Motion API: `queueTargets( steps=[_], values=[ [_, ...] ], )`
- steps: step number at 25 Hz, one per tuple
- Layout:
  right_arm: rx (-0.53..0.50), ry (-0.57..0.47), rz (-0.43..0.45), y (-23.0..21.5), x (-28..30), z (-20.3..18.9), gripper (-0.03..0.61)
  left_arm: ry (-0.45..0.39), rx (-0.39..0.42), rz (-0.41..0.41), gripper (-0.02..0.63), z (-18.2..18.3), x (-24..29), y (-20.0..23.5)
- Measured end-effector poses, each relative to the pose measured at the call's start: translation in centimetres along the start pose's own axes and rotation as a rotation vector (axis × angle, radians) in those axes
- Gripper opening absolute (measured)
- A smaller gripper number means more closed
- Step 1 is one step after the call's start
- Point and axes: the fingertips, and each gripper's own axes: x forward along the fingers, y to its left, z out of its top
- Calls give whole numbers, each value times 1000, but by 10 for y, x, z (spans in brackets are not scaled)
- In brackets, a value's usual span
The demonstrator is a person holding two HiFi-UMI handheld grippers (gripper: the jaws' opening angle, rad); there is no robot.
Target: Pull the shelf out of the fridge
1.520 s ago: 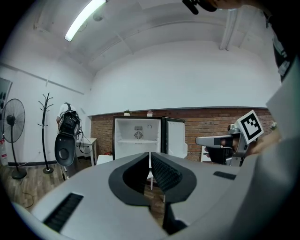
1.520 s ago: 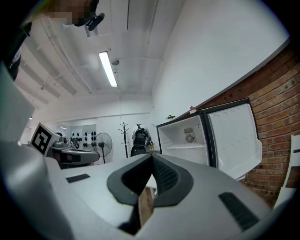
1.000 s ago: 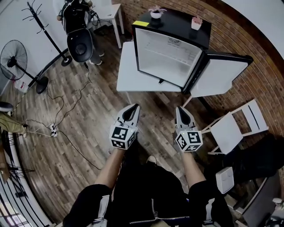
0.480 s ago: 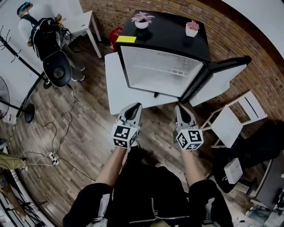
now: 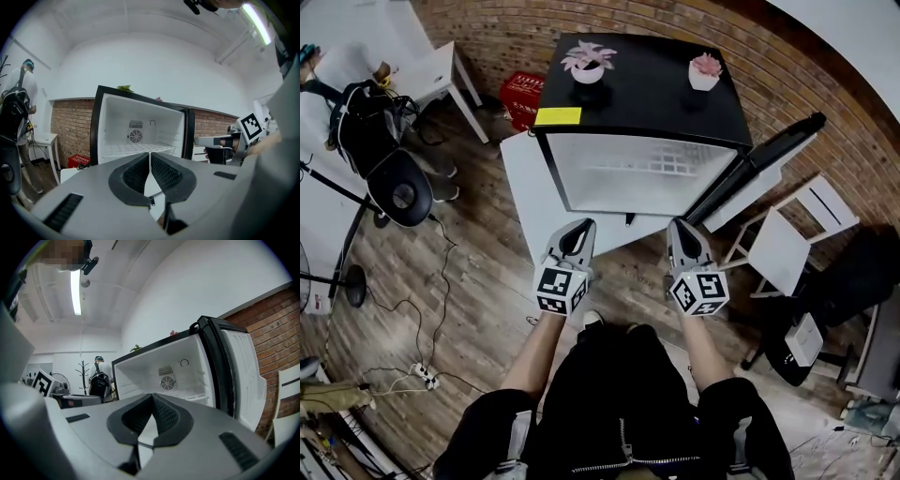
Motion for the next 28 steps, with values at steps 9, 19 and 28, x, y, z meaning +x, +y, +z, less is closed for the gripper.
queueTargets(
  steps=[9,19,28],
  values=[
    [-1,12,3,-8,18,3,9,3,-2,-34,29,3,31,-4],
    [23,53,-14,-29,22,-9,102,11,-16,-40,29,4,50,-3],
    [378,46,-44,-54,38,-27,149,19,-34,-18,28,1,49,7]
  ],
)
